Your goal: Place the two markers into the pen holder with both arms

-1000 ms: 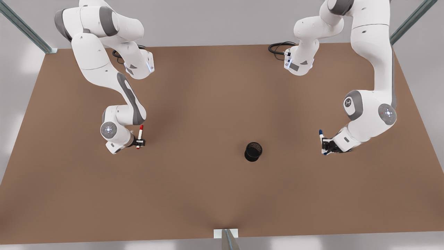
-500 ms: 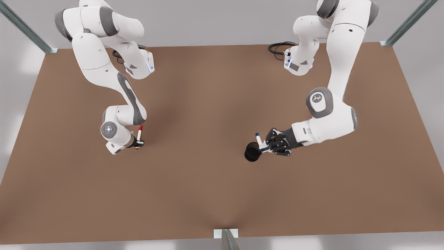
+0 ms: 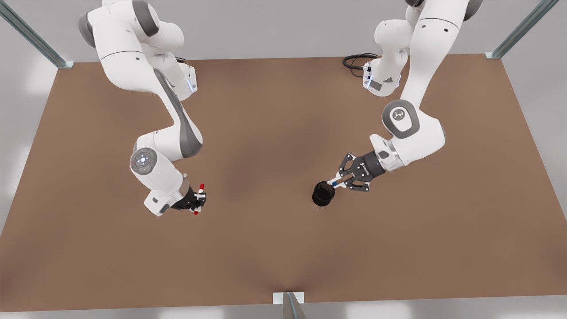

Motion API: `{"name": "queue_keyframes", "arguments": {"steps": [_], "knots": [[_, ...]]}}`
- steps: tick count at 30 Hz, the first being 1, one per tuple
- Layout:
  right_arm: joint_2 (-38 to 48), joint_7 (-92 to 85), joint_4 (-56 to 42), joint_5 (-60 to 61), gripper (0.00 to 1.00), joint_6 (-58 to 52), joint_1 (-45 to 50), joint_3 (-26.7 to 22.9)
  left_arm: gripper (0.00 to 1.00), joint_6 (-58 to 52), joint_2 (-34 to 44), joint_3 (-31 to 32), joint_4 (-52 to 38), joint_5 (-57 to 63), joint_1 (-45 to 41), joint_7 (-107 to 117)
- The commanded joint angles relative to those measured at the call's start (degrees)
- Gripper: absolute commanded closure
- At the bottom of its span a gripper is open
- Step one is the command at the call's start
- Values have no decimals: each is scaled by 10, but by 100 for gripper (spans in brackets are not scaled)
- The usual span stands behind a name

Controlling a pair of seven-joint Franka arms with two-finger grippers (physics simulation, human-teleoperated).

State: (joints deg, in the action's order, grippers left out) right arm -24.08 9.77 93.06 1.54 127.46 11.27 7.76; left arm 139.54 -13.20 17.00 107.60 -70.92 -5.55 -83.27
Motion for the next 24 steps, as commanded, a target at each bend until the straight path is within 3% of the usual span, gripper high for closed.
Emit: {"name": "queue_keyframes", "arguments": {"steps": [1, 7, 17, 24], "knots": [[0, 65, -18, -33, 72, -45, 9, 15, 79, 39, -6, 0, 2, -49, -10, -414], [7, 105, -44, -42, 71, -64, 39, 16, 79, 76, -16, 0, 31, -81, -39, -447], [-40, 108, -61, -119, 71, 178, 120, 16, 79, 74, -31, -2, 82, -137, -35, -534], [-90, 108, -133, -135, 70, 191, 171, 9, 79, 74, -67, -1, 83, -140, -34, -569]]}}
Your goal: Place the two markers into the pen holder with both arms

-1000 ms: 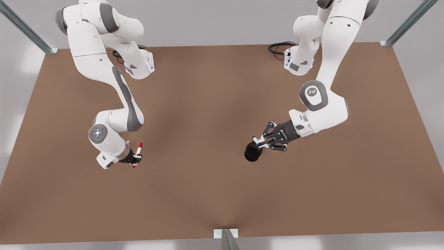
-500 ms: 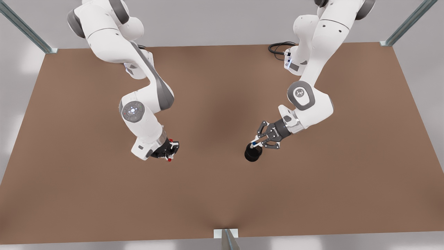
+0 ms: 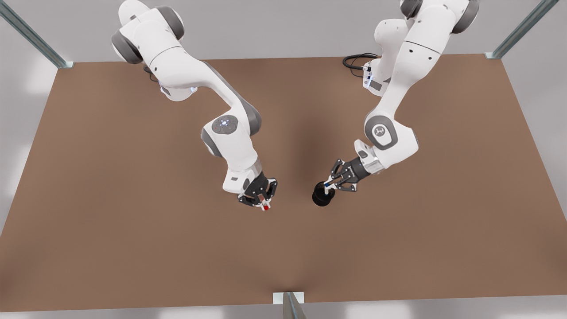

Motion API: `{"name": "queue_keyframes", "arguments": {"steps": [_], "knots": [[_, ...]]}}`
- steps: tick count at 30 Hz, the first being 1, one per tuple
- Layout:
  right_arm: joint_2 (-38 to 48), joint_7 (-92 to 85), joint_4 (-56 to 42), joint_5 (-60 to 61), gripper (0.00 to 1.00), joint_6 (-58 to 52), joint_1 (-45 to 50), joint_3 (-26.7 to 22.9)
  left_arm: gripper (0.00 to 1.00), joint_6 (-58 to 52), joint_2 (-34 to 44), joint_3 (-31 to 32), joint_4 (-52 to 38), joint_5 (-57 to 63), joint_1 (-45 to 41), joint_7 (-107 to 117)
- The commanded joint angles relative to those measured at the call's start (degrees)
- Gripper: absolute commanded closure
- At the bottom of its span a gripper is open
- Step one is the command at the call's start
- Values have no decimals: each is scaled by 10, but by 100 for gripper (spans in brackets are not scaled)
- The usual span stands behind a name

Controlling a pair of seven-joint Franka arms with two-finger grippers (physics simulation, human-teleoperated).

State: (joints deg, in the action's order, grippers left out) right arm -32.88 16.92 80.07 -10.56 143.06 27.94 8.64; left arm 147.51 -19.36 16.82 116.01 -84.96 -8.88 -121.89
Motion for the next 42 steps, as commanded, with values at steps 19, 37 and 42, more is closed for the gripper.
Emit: {"name": "queue_keyframes", "arguments": {"steps": [19, 37, 42], "knots": [[-96, 150, -117, -12, 71, 37, 140, 6, 0, -355, 65, -47, -71, 434, 217, 253], [-219, 133, -213, -25, 70, 100, 212, -55, 0, -654, 60, -64, -380, 892, 148, 1162], [-214, 135, -211, -110, 70, 27, 219, -56, 0, -648, 70, -58, -396, 865, 142, 1338]]}}
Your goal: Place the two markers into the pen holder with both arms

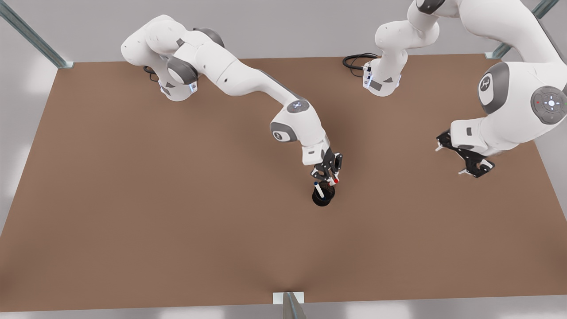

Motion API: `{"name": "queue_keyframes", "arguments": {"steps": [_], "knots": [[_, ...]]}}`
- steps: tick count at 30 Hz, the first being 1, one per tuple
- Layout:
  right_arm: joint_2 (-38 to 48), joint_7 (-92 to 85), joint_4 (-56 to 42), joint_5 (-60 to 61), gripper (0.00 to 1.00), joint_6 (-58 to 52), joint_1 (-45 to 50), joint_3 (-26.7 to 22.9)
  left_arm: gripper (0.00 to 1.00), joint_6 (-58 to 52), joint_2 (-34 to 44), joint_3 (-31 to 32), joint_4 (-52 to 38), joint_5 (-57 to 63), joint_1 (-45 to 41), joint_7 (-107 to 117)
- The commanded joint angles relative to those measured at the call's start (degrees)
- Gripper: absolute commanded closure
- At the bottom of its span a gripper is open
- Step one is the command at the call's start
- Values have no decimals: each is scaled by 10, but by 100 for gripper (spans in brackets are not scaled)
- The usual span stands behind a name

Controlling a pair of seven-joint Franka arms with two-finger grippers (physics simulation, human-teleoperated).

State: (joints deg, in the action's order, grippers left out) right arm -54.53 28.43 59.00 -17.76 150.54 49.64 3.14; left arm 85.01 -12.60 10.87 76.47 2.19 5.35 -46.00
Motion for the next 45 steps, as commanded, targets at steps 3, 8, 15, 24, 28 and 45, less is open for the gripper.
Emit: {"name": "queue_keyframes", "arguments": {"steps": [3, 8, 15, 24, 28, 45], "knots": [[12, 21, 0, -40, 70, -62, 3, 2, 0, -27, 30, 4, -1, -9, -1, 608], [21, 21, 0, -39, 70, -70, -1, 4, 0, -23, 64, -102, 0, -32, -93, 638], [18, 21, 28, -40, 69, -67, 1, 4, 0, 17, 39, -103, -2, -41, -86, 616], [19, 25, 36, -39, 0, -69, -10, 3, 0, 17, 39, -103, -1, -57, -89, 617], [21, 23, 37, -39, 0, -71, -17, 2, 0, 10, 40, -101, -1, -57, -91, 596], [385, -245, 101, 168, 0, -659, -491, -4, 0, 2, 15, -101, -4, -50, -91, 468]]}}
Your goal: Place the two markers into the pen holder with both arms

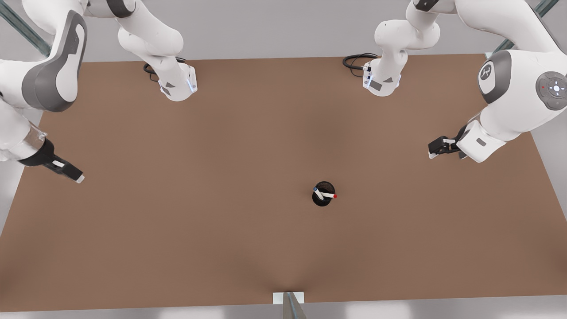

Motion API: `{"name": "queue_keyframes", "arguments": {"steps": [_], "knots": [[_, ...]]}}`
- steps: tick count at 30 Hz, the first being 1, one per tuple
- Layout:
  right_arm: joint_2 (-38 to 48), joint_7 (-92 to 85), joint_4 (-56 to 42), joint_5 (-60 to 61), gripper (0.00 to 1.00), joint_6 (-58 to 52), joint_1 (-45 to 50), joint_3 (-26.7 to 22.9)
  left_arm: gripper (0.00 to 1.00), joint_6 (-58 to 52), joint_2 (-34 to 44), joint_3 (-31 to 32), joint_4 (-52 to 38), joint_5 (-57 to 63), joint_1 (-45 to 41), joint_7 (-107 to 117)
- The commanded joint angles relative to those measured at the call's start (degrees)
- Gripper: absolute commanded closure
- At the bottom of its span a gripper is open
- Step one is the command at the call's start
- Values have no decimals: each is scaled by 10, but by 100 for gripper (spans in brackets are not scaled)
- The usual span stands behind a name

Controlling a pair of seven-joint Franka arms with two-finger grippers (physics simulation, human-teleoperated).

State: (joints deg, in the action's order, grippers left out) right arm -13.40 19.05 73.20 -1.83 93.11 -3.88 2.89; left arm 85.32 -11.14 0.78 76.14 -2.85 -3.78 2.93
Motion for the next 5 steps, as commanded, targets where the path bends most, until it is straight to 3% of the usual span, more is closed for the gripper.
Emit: {"name": "queue_keyframes", "arguments": {"steps": [1, 5], "knots": [[-53, -151, -76, 9, 0, -88, 42, -1, 0, -1, 1, 0, 0, 0, 0, -21], [-63, -188, -74, 13, 0, -86, 40, -1, 0, -2, 1, 0, 0, 0, -1, -21]]}}
